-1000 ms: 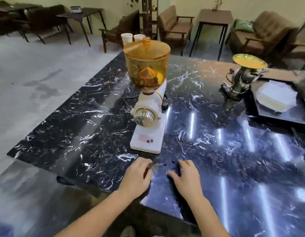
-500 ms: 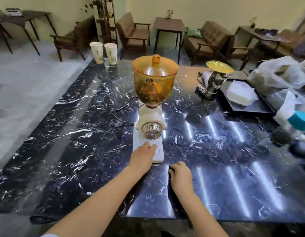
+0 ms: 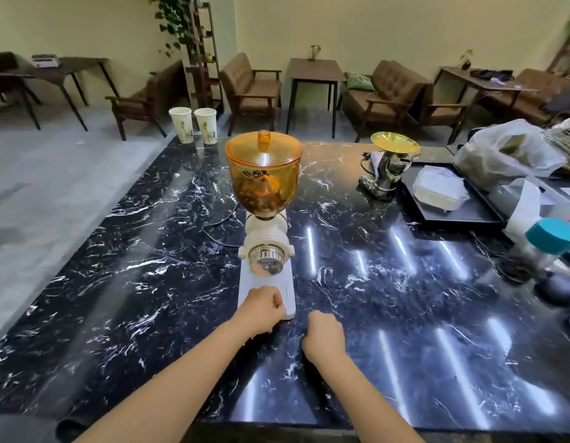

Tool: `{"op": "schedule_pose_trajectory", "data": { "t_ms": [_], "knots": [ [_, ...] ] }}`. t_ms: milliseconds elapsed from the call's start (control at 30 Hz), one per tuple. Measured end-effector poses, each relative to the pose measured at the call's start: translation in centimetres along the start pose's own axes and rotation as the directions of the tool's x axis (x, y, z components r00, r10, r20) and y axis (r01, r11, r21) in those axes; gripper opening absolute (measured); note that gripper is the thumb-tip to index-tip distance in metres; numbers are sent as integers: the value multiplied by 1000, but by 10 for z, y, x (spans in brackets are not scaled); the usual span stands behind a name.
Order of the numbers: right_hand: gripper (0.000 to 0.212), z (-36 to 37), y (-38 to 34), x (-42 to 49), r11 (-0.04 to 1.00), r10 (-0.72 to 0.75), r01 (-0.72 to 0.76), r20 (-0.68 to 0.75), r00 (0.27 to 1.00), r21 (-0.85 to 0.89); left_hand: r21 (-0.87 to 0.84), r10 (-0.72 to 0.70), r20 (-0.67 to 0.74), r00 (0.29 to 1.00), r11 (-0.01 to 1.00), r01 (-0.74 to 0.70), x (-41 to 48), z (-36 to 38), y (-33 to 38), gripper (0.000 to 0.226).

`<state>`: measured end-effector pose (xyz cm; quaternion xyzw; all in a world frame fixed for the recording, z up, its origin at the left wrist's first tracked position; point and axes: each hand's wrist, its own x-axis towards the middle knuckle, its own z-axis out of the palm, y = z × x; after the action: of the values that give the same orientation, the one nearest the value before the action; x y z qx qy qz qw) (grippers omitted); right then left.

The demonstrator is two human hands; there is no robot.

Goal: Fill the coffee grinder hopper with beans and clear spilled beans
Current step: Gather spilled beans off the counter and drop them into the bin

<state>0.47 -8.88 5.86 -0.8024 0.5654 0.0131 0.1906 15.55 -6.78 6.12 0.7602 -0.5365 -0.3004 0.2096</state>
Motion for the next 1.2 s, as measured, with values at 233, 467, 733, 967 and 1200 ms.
{"op": "schedule_pose_trajectory", "data": {
  "t_ms": [233,467,733,967,1200],
  "knots": [
    [22,-3,21,-1,-328,5,-482,512,859,813,-935,-170,353,920,-106,339,-35,14,-17,19],
    [17,29,-15,-12,-338,-271,-673,617,739,658,-911,-237,375,896,-271,310,-81,5,-41,19],
    [46,88,-160,-64,575,-380,-332,603,701,748,-551,-442,406,800,580,600,-207,-47,-162,33],
    [52,200,-328,-126,708,-630,157,515,581,689,4,-687,272,674,701,713,-294,-81,-360,24],
    [47,337,-464,-130,946,-324,231,645,692,227,121,-733,233,639,674,729,-322,-125,-539,26]
  ]
}}
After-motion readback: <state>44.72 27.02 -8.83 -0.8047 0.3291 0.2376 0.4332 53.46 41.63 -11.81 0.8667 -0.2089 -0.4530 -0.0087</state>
